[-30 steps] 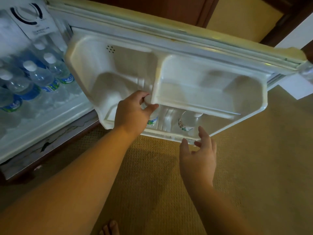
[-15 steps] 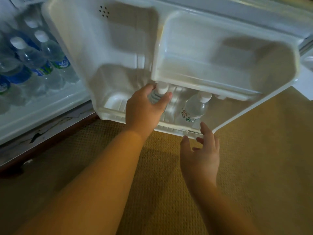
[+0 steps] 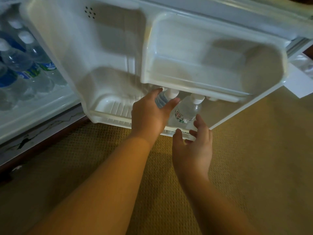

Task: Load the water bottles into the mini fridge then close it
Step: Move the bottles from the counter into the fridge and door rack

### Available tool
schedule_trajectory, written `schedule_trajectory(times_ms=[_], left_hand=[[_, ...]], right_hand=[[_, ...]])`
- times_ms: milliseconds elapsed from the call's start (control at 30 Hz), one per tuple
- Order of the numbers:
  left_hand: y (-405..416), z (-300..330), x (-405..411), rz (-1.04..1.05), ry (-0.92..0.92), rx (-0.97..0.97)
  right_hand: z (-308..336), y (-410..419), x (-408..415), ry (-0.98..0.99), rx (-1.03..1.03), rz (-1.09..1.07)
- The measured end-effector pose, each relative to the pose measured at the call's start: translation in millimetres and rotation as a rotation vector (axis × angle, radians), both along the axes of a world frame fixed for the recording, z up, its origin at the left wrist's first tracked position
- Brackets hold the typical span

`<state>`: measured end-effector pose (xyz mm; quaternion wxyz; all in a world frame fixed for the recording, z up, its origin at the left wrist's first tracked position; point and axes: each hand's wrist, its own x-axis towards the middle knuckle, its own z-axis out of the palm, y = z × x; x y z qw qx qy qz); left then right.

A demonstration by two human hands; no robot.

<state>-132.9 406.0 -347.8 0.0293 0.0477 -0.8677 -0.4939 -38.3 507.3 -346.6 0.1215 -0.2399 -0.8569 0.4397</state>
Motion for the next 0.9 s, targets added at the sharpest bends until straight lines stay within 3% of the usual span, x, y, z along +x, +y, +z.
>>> schedule_trajectory(times_ms=[333,600,733,833,900], left_hand=[[9,6,11,0.018,-0.122,0.215],[-22,52,71,0.119,-0.389,0.131],[-78,170,133,0.212,-0.349,0.066],[-125,307,155,0.260,-0.254,-0.053],[-151,407,158,0.323,-0.092,-0.134]], right_hand=[[7,3,1,-0.033,-0.013,0.008],[61,1,24,-0.116,0.065,0.112],[174,-13,43,-0.020,0.173,0.296],[294,-27,43,0.079,0.185,0.420],[383,-38,37,0.152,0.169,0.497]])
